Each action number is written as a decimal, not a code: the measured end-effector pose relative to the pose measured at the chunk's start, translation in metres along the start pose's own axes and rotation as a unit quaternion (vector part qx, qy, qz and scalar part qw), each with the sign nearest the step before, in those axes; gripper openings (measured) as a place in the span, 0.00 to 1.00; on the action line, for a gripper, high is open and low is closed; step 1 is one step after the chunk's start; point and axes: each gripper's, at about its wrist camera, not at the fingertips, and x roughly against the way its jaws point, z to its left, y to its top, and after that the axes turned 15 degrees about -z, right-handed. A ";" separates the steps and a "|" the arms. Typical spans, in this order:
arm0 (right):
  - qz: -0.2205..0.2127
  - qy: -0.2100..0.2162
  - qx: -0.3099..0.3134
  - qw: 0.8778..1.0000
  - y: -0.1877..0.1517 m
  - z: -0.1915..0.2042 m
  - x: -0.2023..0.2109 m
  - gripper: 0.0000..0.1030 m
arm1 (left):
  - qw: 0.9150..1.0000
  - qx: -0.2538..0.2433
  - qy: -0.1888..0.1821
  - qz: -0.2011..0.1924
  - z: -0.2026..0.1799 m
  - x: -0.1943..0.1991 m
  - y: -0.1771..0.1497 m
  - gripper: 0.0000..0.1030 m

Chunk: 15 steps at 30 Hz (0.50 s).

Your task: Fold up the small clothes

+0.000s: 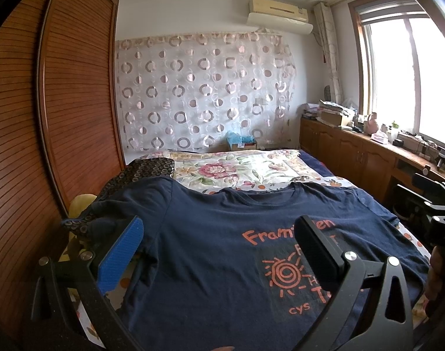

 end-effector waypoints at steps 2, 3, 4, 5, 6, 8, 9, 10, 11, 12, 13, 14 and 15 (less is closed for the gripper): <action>0.000 0.001 0.000 1.000 0.000 0.000 0.000 1.00 | 1.000 0.000 -0.001 0.000 0.001 0.004 0.001 1.00; 0.000 0.000 0.000 1.000 0.000 0.000 0.000 1.00 | 1.000 0.001 -0.001 0.000 0.001 0.004 0.001 1.00; 0.000 0.001 0.000 1.000 0.000 0.000 0.000 1.00 | 1.000 0.001 -0.001 -0.001 0.001 0.004 0.001 1.00; -0.001 0.000 0.000 1.000 0.000 0.000 0.001 1.00 | 1.000 0.000 -0.001 0.000 0.001 0.004 0.002 1.00; -0.001 -0.001 0.000 1.000 0.000 0.000 0.001 1.00 | 1.000 0.000 -0.001 -0.001 0.000 0.004 0.001 1.00; -0.001 0.000 0.000 1.000 0.001 0.001 0.000 1.00 | 1.000 0.000 -0.001 -0.001 0.001 0.005 0.002 1.00; -0.002 0.000 0.000 1.000 0.001 0.001 0.000 1.00 | 1.000 0.000 -0.001 -0.001 0.001 0.006 0.002 1.00; -0.002 0.000 0.000 1.000 0.001 0.001 0.001 1.00 | 1.000 0.000 -0.001 0.000 0.001 0.005 0.002 1.00; -0.002 0.001 0.000 1.000 0.001 0.002 0.001 1.00 | 1.000 0.000 0.000 -0.001 0.001 0.006 0.002 1.00; -0.002 0.000 0.000 1.000 0.000 0.001 0.001 1.00 | 1.000 0.000 0.000 -0.001 0.001 0.006 0.002 1.00; -0.002 0.001 0.000 1.000 0.000 0.001 0.001 1.00 | 1.000 0.000 0.000 -0.001 0.001 0.006 0.002 1.00; -0.003 0.000 0.000 1.000 0.000 0.001 0.001 1.00 | 1.000 0.000 0.000 -0.001 0.001 0.006 0.002 1.00; -0.003 0.000 0.000 1.000 0.000 0.001 0.001 1.00 | 1.000 0.000 0.000 -0.002 0.001 0.006 0.002 1.00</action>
